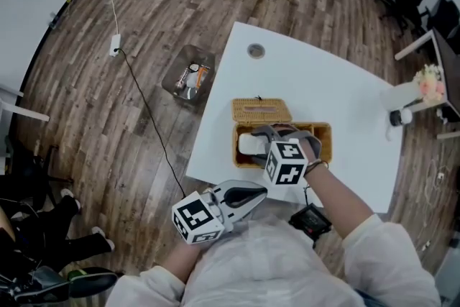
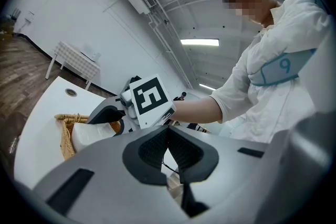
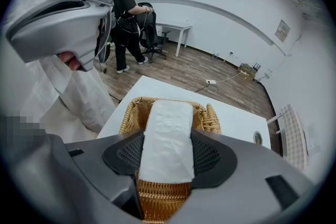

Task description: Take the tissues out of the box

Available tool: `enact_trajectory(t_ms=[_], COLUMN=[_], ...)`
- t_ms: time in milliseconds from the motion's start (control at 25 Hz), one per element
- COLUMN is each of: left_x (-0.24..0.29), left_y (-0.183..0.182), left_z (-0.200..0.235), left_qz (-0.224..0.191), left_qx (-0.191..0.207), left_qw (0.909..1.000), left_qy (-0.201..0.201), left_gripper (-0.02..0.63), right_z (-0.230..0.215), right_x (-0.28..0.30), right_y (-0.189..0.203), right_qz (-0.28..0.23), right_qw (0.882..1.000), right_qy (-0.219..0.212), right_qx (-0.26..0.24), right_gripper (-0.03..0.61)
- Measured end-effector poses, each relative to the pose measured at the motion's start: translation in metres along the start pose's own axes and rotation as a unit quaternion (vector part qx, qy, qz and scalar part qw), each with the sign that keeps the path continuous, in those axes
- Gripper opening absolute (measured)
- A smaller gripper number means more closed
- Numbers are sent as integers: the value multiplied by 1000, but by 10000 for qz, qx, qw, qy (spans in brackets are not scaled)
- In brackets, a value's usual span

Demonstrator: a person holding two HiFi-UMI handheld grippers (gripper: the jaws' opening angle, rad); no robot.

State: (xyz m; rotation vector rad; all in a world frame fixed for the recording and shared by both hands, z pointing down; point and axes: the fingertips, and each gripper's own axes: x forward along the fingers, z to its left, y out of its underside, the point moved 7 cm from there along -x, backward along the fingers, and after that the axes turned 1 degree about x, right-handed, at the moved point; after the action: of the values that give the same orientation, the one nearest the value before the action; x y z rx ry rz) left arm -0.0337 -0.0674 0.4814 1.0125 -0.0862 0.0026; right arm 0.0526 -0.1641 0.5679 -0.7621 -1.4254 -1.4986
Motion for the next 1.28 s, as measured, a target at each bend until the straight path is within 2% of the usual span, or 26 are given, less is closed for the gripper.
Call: enact_trajectory(t_ms=[480,600,720,800,840,1040,1280], left_x=[-8,-9,-9,-9,-9,-7,-3], left_y=[-17,-20,-23,-24,-25,-27,-28], left_z=[7,7,5,4,4,1,-3], left_qz=[36,56,73,91,104,146,229], left_qx=[207,278,333,375,394,501,641], left_qw=[9997,9996,9994,9992,9992,9986,9976], left_qy=[-114,-91,-69,-46,-34,25,92], left_gripper=[0,0,0,0,0,0,0], right_z=[-1,-3,-4,-4,-5,-8,-2], right_x=[-42,-52,-64,-72,-76,-98,-106], right_y=[-5,-2,2,6,7,18,32], right_qz=[-734,-909,-1230,-1562,-1767,-2882,-3595], right_qw=[9908,9845,9718,9551,9431,8633,7866], right_qy=[635,785,939,1003,1017,969,854], right_qx=[942,1278,1780,2310,2626,4029,4947], right_gripper=[264,264,264,263,264,264,264])
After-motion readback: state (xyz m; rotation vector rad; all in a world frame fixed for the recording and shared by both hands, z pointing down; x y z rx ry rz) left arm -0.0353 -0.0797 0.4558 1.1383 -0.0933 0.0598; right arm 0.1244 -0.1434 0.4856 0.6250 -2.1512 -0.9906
